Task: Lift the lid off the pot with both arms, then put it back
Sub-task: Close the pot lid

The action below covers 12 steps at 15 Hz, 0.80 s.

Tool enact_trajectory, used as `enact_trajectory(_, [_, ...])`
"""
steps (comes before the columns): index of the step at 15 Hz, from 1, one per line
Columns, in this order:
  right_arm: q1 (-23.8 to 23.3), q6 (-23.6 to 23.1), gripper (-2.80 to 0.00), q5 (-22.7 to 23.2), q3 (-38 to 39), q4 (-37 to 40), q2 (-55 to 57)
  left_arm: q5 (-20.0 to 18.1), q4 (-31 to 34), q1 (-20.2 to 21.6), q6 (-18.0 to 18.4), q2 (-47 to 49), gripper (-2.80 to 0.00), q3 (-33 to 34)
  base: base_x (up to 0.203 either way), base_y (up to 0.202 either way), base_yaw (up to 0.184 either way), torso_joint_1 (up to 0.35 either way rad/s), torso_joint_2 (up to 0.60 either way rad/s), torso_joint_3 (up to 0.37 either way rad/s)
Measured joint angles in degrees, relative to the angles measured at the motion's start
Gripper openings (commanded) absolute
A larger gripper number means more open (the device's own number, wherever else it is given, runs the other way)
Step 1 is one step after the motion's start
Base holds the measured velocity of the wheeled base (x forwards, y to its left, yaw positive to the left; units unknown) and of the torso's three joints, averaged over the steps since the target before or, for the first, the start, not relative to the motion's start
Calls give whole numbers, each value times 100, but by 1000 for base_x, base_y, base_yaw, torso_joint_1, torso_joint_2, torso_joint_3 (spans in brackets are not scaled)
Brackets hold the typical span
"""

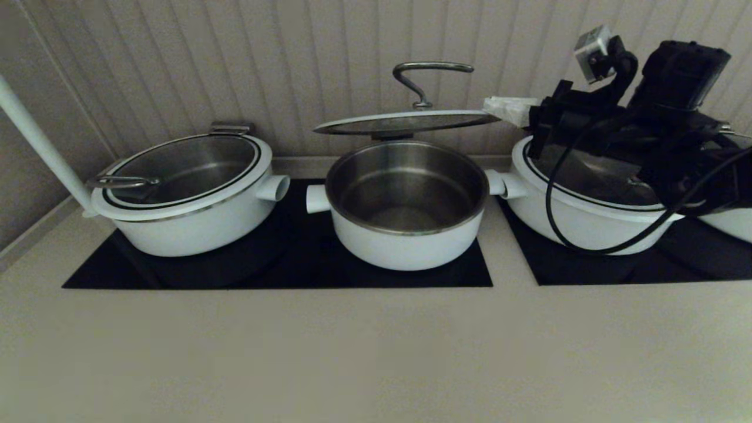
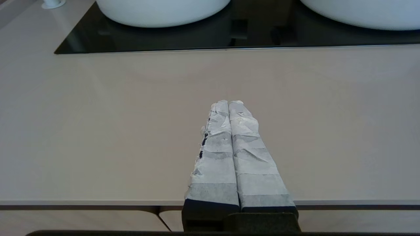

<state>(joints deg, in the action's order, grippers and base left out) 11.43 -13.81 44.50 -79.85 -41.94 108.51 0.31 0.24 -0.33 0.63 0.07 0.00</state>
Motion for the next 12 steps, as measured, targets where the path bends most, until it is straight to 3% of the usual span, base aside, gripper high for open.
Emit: enact_trajectory(12, [52, -206, -280, 4, 943, 27, -517, 2, 2, 4, -1, 0, -280, 0, 0, 0, 0, 0, 0, 0])
